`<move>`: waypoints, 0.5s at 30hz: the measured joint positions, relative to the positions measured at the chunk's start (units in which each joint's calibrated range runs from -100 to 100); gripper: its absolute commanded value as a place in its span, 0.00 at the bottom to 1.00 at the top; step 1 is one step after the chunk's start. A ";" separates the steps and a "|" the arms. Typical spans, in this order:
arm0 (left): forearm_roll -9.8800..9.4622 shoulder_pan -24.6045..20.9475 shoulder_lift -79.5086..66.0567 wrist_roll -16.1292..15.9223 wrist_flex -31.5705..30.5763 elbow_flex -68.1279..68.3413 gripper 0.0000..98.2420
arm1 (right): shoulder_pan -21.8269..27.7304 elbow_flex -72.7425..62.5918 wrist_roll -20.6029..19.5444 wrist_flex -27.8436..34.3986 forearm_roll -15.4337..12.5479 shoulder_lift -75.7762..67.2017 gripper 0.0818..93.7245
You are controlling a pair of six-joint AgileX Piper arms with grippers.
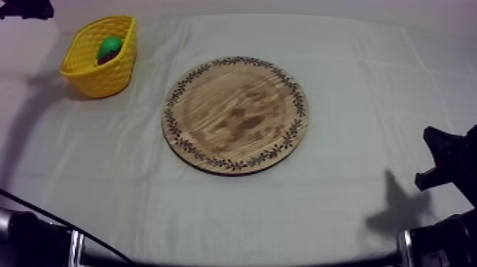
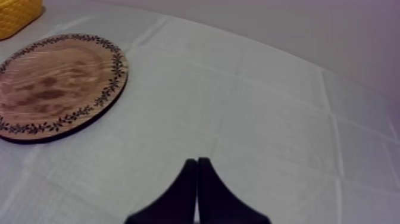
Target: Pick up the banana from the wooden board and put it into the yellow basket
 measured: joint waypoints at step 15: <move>-0.61 0.24 -26.93 -0.05 -8.96 25.94 0.00 | 0.00 0.00 0.00 0.00 0.00 0.00 0.00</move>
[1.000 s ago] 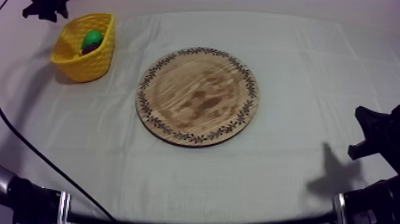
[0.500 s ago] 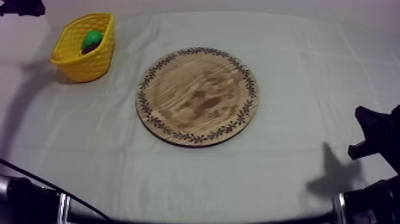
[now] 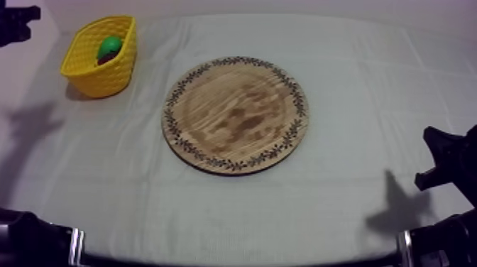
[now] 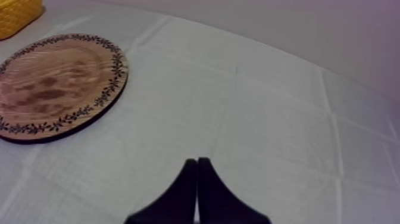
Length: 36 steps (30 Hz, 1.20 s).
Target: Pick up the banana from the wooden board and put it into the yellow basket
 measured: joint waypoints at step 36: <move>-0.12 0.08 -59.57 2.01 -19.27 55.03 0.00 | 0.00 0.00 0.00 0.00 0.00 0.00 0.00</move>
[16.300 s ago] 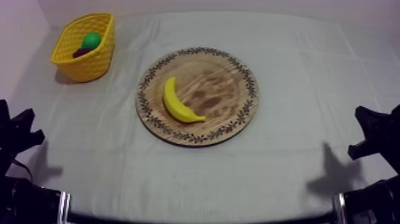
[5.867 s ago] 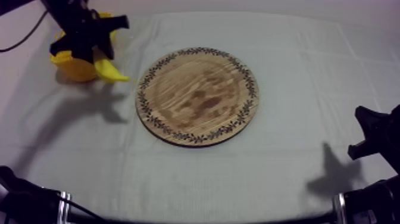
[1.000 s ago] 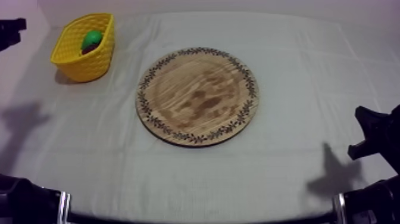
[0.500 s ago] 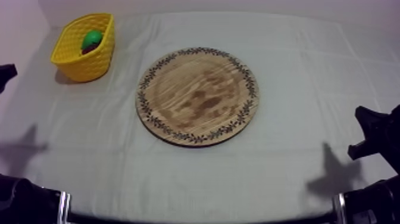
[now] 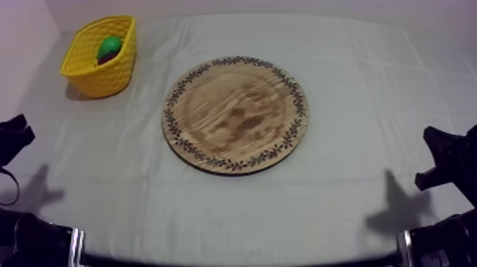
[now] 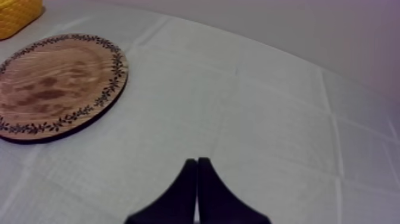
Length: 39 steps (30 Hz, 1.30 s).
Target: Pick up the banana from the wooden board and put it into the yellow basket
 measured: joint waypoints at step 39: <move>6.57 -2.04 -13.21 -6.48 0.15 10.44 0.00 | 0.00 0.00 0.00 0.00 0.00 0.00 0.00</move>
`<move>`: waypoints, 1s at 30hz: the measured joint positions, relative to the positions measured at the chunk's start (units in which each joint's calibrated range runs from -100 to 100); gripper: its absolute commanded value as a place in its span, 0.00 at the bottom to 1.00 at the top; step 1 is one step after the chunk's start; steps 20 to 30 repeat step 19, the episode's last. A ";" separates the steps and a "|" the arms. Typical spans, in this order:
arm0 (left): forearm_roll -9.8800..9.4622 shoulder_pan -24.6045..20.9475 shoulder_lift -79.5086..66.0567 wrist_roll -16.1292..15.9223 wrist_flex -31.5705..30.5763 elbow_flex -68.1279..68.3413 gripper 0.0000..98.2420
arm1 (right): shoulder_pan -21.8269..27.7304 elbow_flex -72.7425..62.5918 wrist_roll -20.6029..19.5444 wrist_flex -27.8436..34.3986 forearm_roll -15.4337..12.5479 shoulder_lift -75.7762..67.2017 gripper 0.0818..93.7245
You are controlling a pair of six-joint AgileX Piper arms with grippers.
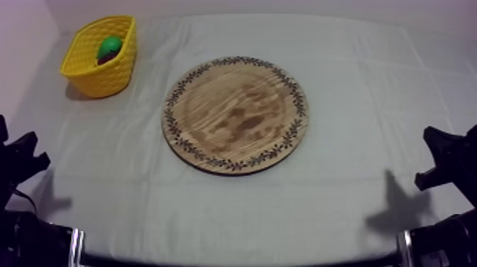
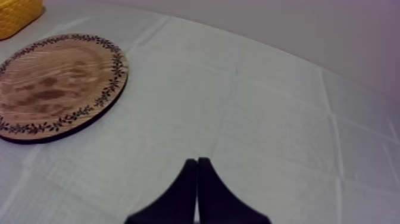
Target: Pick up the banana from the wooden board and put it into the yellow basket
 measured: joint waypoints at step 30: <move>1.25 0.07 0.00 -0.15 -0.45 0.19 0.00 | 0.00 0.00 0.00 0.00 0.00 0.00 0.00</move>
